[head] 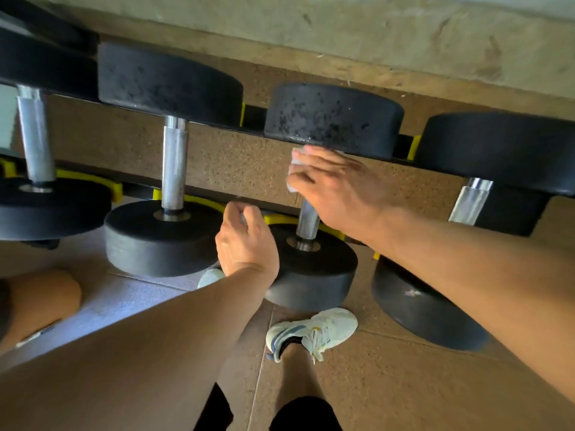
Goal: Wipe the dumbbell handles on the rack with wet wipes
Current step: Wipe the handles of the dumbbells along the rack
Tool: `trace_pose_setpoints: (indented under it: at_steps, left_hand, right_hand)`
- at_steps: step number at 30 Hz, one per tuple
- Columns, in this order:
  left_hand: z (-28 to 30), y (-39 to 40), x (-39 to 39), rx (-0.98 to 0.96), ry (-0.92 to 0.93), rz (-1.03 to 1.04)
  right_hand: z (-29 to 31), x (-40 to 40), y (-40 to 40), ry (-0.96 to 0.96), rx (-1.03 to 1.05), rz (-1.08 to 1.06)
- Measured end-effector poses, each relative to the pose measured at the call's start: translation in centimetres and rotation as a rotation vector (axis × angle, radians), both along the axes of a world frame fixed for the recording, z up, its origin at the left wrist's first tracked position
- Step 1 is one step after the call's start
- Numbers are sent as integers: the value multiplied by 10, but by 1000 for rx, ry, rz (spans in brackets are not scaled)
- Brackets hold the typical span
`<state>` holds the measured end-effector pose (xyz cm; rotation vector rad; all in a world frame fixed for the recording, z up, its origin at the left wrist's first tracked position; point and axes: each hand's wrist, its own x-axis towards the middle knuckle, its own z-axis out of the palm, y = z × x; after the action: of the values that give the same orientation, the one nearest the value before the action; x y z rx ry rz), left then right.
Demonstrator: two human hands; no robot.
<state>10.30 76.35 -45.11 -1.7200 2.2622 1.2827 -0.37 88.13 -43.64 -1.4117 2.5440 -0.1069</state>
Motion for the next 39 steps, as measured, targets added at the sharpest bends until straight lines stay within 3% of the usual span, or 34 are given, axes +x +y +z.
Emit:
trace_pose_setpoints:
  at_steps: [4,6,9,12,13,16,18,20,24,27,30,34,37,39]
  left_hand:
    - [-1,-3,-1,-16,-8,-7]
    - [-2,-3,-1,-20,-12,-17]
    - [-2,-4,0,16,-22,-19]
    - [2,-5,0,89,-44,-33]
    - [5,-6,0,126,-65,-46]
    - [12,-16,3,304,-42,-82]
    - [26,-32,17,394,58,-146]
    - [44,-61,42,437,154,-271]
    - [67,-149,78,433,183,-416]
    - [73,-206,75,331,141,-384]
    - [70,-236,59,327,103,-308]
    - [52,-251,35,298,32,-264]
    - [36,-247,22,265,-11,-243]
    - [24,-240,18,253,-26,-226]
  right_hand:
    - [6,26,4,-179,67,-86]
    - [11,50,13,-416,38,-106]
    - [16,70,25,-837,-49,-408]
    - [22,67,37,-1044,-121,-759]
    - [22,62,39,-1013,-161,-933]
    - [15,48,30,-635,-338,-1595]
    - [8,46,0,-572,-350,-1742]
    - [5,64,-31,-638,-157,-1619]
    - [34,101,-61,-454,320,-1396]
    - [69,104,-97,-451,278,-1323]
    - [87,103,-163,-301,15,-1147]
    - [74,71,-232,-55,-223,-614]
    - [42,41,-245,-4,21,-231]
    - [24,31,-242,-64,193,-205]
